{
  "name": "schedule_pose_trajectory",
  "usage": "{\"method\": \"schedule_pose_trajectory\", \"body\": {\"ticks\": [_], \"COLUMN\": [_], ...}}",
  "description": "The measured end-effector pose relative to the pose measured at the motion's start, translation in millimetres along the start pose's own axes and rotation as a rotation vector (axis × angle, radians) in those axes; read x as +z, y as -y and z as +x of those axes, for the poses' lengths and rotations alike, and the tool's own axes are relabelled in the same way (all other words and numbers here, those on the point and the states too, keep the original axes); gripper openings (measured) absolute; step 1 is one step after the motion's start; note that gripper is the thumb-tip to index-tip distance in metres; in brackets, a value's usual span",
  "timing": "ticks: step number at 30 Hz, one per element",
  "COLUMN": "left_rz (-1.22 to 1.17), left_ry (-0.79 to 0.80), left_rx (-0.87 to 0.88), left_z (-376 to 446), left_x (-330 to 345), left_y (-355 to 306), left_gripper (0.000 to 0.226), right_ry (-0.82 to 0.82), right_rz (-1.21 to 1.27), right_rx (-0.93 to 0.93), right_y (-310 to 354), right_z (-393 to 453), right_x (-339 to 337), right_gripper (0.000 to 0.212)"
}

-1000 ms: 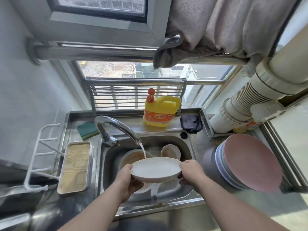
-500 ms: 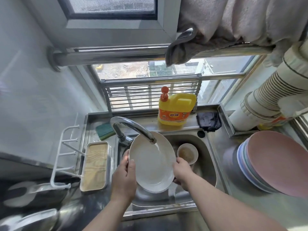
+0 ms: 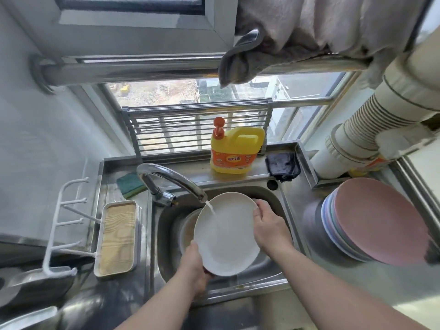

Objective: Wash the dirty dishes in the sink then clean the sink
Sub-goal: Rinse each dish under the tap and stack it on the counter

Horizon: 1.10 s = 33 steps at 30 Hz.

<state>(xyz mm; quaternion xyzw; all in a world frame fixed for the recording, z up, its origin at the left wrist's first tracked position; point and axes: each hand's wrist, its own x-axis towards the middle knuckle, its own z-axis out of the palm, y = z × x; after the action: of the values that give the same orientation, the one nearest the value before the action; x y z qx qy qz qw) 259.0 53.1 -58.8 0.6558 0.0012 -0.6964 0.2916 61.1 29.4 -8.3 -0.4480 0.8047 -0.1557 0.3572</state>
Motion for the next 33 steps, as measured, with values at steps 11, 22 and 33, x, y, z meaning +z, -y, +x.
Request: {"method": "schedule_pose_trajectory", "body": {"ticks": [11, 22, 33], "left_rz": [0.032, 0.381, -0.159], "left_ry": [0.086, -0.103, 0.037], "left_rx": [0.109, 0.672, 0.09], "left_z": [-15, -28, -6], "left_x": [14, -9, -9], "left_y": [-6, -49, -8], "left_gripper": [0.032, 0.039, 0.028], "right_ry": [0.181, 0.207, -0.08], "right_rz": [0.221, 0.447, 0.402], "right_rx": [0.365, 0.436, 0.028], "right_y": [-48, -32, -12], "right_z": [21, 3, 4], "right_x": [-2, 81, 17], "right_gripper": [0.027, 0.02, 0.013]}}
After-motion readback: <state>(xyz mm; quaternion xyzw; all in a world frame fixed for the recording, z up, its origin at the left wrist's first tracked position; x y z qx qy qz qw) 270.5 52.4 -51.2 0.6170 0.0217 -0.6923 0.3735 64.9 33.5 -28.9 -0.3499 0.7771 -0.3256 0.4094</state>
